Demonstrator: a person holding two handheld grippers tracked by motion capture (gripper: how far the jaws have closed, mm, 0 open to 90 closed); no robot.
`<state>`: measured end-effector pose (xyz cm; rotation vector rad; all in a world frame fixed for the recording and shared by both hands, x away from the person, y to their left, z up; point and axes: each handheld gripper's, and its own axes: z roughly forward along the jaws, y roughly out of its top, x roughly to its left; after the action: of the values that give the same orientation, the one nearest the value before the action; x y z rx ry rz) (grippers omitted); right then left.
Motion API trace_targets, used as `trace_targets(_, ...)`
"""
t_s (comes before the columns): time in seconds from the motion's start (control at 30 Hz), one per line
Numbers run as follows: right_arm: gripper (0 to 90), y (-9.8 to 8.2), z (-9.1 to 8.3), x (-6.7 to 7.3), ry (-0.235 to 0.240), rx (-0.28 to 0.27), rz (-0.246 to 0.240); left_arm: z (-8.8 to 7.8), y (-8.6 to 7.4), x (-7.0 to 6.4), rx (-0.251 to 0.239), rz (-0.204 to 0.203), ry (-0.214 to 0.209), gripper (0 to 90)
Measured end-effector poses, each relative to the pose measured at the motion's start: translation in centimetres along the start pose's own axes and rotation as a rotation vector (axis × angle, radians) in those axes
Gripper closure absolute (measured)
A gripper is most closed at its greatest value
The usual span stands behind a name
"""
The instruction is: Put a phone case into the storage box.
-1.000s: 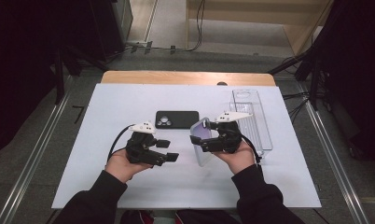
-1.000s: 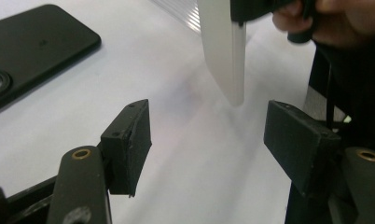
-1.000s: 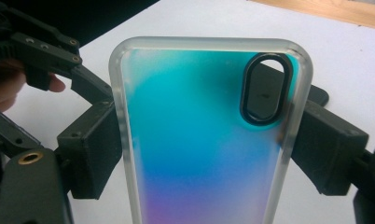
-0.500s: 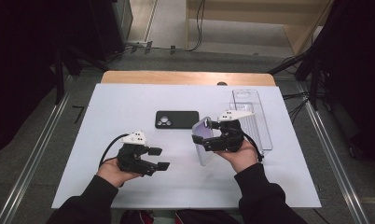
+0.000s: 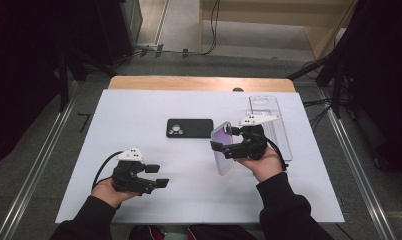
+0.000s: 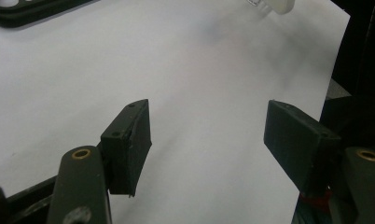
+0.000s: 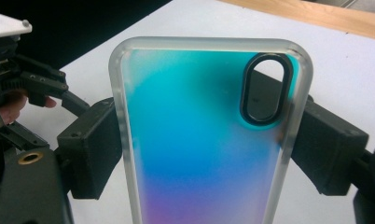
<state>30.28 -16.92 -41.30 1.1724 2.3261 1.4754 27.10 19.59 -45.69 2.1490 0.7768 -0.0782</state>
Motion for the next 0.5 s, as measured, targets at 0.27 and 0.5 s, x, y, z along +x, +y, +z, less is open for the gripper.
trace_targets(0.27,14.9,1.0,-1.4,-0.5,0.005,-0.018,0.002,-0.5,-0.3,0.0,-0.024,-0.018,0.010,32.0)
trace_targets(0.5,15.0,1.7,-2.6,-1.5,-0.006,-0.030,0.008,-0.8,-0.6,0.0,-0.024,-0.028,0.026,32.0)
